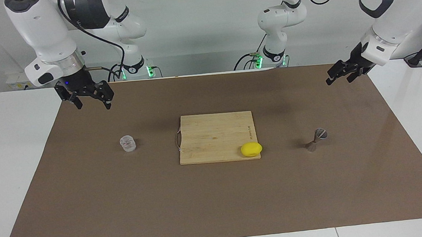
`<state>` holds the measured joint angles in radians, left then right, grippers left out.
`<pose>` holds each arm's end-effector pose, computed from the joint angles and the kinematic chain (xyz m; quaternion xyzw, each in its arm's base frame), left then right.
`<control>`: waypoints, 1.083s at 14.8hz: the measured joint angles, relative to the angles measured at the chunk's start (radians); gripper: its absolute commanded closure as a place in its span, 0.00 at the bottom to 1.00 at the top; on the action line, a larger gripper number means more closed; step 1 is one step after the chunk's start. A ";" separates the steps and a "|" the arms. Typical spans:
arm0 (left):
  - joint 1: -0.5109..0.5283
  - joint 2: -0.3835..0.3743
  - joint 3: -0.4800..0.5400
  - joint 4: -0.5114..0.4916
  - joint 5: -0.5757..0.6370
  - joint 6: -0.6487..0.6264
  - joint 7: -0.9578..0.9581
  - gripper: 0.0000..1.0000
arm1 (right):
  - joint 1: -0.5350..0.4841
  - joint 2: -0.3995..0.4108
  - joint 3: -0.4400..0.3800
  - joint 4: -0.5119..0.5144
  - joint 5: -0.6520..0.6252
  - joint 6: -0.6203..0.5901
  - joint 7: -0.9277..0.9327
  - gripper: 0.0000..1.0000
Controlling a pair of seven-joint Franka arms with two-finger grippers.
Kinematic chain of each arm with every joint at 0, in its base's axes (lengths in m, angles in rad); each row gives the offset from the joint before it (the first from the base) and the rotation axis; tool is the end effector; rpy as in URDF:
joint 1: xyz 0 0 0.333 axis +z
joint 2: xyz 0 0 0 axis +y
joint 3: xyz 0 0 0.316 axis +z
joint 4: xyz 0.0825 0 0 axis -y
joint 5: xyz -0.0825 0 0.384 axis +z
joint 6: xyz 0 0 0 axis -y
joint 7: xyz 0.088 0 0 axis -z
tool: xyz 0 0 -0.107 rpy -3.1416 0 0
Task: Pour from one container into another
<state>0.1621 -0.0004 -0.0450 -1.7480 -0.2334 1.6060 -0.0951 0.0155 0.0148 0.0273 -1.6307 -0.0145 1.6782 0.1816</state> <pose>0.5465 0.0401 0.5471 0.9838 0.1172 -0.0690 0.1165 0.5672 0.0228 0.5973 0.9975 -0.0687 0.0170 0.0051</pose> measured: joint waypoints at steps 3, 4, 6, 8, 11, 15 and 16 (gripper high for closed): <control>0.058 0.041 0.001 -0.042 -0.126 0.044 -0.240 0.00 | 0.000 0.000 0.000 0.000 0.000 0.000 0.000 0.01; 0.077 0.048 0.002 -0.067 -0.174 0.068 -0.322 0.00 | 0.000 0.000 0.000 0.000 0.000 0.000 0.000 0.01; 0.117 0.054 0.002 -0.136 -0.282 0.138 -0.468 0.00 | 0.000 0.000 0.000 0.000 0.000 0.000 0.000 0.01; 0.147 0.054 0.002 -0.211 -0.409 0.215 -0.602 0.00 | 0.000 0.000 0.000 0.000 0.000 0.000 0.000 0.01; 0.175 0.056 0.002 -0.294 -0.596 0.294 -0.797 0.00 | 0.000 0.000 0.000 0.000 0.000 0.000 0.000 0.01; 0.204 0.086 0.002 -0.381 -0.841 0.336 -0.885 0.00 | 0.000 0.000 0.000 0.000 0.000 0.000 0.000 0.01; 0.211 0.103 0.001 -0.394 -0.895 0.341 -0.888 0.00 | 0.000 0.000 0.000 0.000 0.000 0.000 0.000 0.01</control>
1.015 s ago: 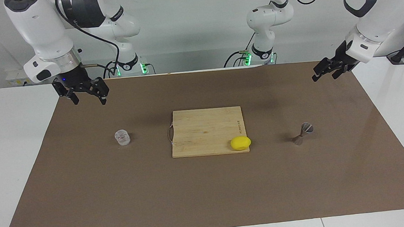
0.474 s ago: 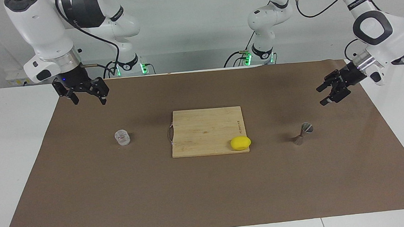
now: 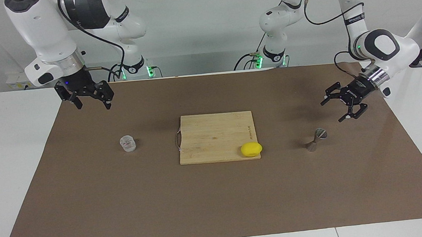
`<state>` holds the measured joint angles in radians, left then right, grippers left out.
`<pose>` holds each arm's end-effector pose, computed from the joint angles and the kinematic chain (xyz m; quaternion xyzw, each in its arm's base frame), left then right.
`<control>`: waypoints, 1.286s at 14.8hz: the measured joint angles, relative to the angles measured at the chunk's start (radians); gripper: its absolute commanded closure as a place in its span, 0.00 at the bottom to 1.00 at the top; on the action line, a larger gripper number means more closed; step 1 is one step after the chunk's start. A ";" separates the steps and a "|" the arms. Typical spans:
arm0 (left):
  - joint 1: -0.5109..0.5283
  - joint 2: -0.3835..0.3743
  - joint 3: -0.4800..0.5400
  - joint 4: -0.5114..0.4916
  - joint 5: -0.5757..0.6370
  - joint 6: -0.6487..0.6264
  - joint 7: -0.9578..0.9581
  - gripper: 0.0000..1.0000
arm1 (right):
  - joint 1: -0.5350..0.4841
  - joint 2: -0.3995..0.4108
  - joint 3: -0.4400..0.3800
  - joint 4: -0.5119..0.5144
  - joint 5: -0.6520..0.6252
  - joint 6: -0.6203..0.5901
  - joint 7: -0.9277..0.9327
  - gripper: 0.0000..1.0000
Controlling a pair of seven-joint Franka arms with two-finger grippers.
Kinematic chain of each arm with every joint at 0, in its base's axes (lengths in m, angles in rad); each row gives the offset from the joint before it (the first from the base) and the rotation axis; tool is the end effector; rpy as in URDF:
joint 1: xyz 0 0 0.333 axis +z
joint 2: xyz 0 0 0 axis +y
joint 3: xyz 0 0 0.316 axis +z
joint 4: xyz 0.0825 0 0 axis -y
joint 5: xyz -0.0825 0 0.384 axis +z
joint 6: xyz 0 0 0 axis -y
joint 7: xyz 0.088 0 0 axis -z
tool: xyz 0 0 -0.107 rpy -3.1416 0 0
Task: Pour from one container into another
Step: 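Reach the left gripper to the dark metal cup and grasp it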
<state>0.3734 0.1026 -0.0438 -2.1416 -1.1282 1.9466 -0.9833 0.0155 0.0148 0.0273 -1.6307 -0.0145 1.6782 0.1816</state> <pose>0.5332 0.1185 0.3662 0.4979 0.7214 -0.2683 0.3997 0.5672 0.0228 0.5973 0.9975 -0.0687 0.0170 0.0051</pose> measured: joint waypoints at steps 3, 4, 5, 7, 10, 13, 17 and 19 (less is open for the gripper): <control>0.015 0.050 0.000 -0.027 -0.143 0.005 0.000 0.00 | 0.000 0.000 0.000 0.000 0.000 0.000 0.000 0.01; 0.015 0.064 -0.001 -0.032 -0.181 0.009 0.000 0.00 | 0.000 0.000 0.000 0.000 0.000 0.000 0.000 0.01; 0.015 0.078 -0.003 -0.035 -0.219 0.013 0.002 0.00 | 0.000 0.000 0.000 0.000 0.000 0.000 0.000 0.01; 0.013 0.100 -0.012 -0.036 -0.283 0.035 0.024 0.00 | 0.000 0.000 0.000 0.000 0.000 0.000 0.000 0.01; -0.012 0.120 -0.022 -0.036 -0.365 0.070 0.065 0.00 | 0.000 0.000 0.000 0.000 0.000 0.000 0.000 0.01; -0.060 0.125 -0.025 -0.039 -0.450 0.112 0.109 0.00 | 0.000 0.000 0.000 0.000 0.000 0.000 0.000 0.01; -0.083 0.131 -0.024 -0.043 -0.481 0.143 0.131 0.06 | 0.000 0.000 0.000 0.000 0.000 0.000 0.000 0.01; -0.082 0.135 -0.023 -0.045 -0.499 0.149 0.141 0.13 | 0.000 0.000 0.000 0.000 0.000 0.000 0.000 0.01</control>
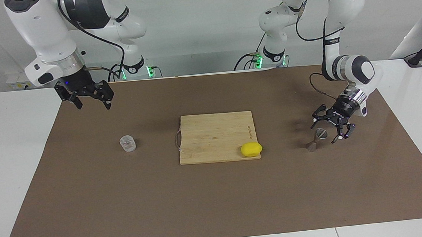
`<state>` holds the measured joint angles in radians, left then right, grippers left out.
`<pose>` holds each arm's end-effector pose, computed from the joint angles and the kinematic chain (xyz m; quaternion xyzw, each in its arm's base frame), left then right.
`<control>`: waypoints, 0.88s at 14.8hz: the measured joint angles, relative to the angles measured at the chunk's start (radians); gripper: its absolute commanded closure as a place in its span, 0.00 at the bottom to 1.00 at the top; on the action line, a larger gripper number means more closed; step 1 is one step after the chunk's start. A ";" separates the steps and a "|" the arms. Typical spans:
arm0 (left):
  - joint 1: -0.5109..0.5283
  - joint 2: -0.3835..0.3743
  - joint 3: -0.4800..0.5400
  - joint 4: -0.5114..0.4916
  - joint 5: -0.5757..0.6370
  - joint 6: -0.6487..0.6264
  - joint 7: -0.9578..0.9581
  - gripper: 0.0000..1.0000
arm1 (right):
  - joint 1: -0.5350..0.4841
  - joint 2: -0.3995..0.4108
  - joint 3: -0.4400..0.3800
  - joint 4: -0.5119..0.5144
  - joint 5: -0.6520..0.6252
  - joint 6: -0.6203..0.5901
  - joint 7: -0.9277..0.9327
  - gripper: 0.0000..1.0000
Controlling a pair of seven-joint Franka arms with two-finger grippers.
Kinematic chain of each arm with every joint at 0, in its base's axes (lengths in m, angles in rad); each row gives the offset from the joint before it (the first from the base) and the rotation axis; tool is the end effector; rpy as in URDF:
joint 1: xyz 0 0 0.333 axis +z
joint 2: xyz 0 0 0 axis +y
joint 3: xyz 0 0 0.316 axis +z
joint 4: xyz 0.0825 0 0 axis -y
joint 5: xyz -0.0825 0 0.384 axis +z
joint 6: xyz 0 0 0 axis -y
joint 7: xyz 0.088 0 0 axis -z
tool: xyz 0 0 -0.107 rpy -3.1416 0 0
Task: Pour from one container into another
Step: 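Reach the left gripper to the dark metal cup and grasp it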
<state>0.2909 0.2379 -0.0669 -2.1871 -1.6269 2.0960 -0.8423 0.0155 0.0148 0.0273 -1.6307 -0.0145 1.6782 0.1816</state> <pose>0.5532 0.0768 0.2903 0.3447 0.7398 -0.2822 0.5042 0.5672 0.0228 0.5973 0.9975 -0.0687 0.0170 0.0051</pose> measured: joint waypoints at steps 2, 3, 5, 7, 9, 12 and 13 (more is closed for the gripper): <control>0.000 0.001 0.000 -0.003 -0.004 0.005 0.007 0.23 | 0.000 0.000 0.000 0.000 0.000 0.000 0.000 0.01; 0.000 0.001 0.000 -0.006 -0.004 0.007 0.008 0.31 | 0.000 0.000 0.000 0.000 0.000 0.000 0.000 0.01; 0.000 0.001 0.000 -0.009 -0.005 0.007 0.012 0.72 | 0.000 0.000 0.000 0.000 0.000 0.000 0.000 0.01; 0.000 0.001 0.000 -0.013 -0.006 0.007 0.019 1.00 | 0.000 0.000 0.000 0.000 0.000 0.000 0.000 0.01; 0.003 0.001 0.001 -0.024 -0.027 0.006 0.027 1.00 | 0.000 0.000 0.000 0.000 0.000 0.000 0.000 0.01; 0.003 0.000 0.001 -0.030 -0.040 -0.006 0.033 1.00 | 0.000 0.000 0.000 0.000 0.000 0.000 0.000 0.01; 0.002 0.000 0.000 -0.031 -0.040 -0.021 0.036 1.00 | 0.000 0.000 0.000 0.000 0.000 0.000 0.000 0.01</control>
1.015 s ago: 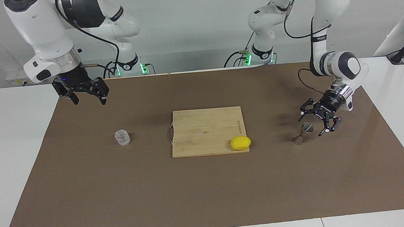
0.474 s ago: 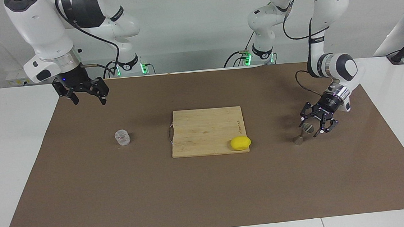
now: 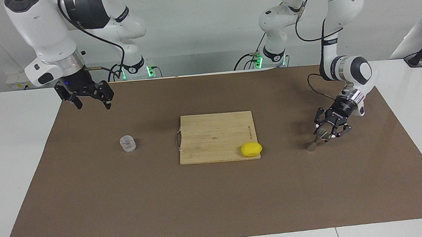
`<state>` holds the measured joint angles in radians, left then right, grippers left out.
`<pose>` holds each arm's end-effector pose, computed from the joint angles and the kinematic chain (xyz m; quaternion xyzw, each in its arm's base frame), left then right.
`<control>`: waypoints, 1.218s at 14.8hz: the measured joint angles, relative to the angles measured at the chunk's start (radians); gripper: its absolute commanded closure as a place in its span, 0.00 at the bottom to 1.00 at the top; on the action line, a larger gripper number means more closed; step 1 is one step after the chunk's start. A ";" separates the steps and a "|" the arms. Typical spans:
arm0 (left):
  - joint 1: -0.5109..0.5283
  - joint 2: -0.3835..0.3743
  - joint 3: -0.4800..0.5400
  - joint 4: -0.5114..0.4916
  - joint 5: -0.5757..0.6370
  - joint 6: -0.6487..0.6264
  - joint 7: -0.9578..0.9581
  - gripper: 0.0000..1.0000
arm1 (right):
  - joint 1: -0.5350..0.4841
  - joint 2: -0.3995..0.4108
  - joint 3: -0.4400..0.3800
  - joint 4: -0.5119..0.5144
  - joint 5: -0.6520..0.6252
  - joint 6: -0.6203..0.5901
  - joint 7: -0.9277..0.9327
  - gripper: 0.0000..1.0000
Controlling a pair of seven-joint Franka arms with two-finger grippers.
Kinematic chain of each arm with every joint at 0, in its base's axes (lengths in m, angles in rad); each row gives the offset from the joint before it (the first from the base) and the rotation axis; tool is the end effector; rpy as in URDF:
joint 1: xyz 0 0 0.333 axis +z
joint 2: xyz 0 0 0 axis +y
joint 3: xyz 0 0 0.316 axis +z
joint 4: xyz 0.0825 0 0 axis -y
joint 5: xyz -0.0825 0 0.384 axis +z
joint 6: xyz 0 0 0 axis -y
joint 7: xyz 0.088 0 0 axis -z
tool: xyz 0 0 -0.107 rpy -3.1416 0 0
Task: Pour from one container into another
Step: 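Reach the left gripper to the dark metal cup and grasp it, then carry the metal cup with the left gripper over the cutting board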
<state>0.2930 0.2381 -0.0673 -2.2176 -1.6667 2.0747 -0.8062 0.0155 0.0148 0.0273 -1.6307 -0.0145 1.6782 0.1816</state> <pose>0.5447 0.0730 0.2803 0.3366 0.7348 -0.2892 0.5129 0.5672 0.0228 0.5973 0.9975 -0.0687 0.0170 0.0051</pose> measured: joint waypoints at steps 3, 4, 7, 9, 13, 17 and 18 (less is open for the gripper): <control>-0.002 -0.001 -0.004 0.014 0.001 -0.055 0.006 1.00 | 0.000 0.000 0.000 0.000 0.000 0.000 0.000 0.01; -0.007 -0.002 -0.006 0.027 0.001 -0.073 0.007 1.00 | 0.000 0.000 0.000 0.000 0.000 0.000 0.000 0.01; -0.062 -0.004 -0.010 0.071 0.002 -0.090 0.007 1.00 | 0.000 0.000 0.000 0.000 0.000 0.000 0.000 0.01; -0.110 -0.008 -0.012 0.087 0.002 -0.091 0.007 1.00 | 0.000 0.000 0.000 0.000 0.000 0.000 0.000 0.01; -0.245 -0.055 -0.013 0.098 -0.005 -0.045 -0.032 1.00 | 0.000 0.000 0.000 0.000 0.000 0.000 0.000 0.01; -0.444 -0.073 -0.014 0.097 -0.161 0.113 -0.046 1.00 | 0.000 0.000 0.000 0.000 0.000 0.000 0.000 0.01; -0.498 -0.072 -0.015 0.097 -0.206 0.158 -0.046 1.00 | 0.000 0.000 0.000 0.000 0.000 0.000 0.000 0.01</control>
<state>-0.2050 0.1660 -0.0819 -2.1204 -1.8732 2.2325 -0.8518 0.0155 0.0148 0.0273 -1.6307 -0.0145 1.6782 0.1816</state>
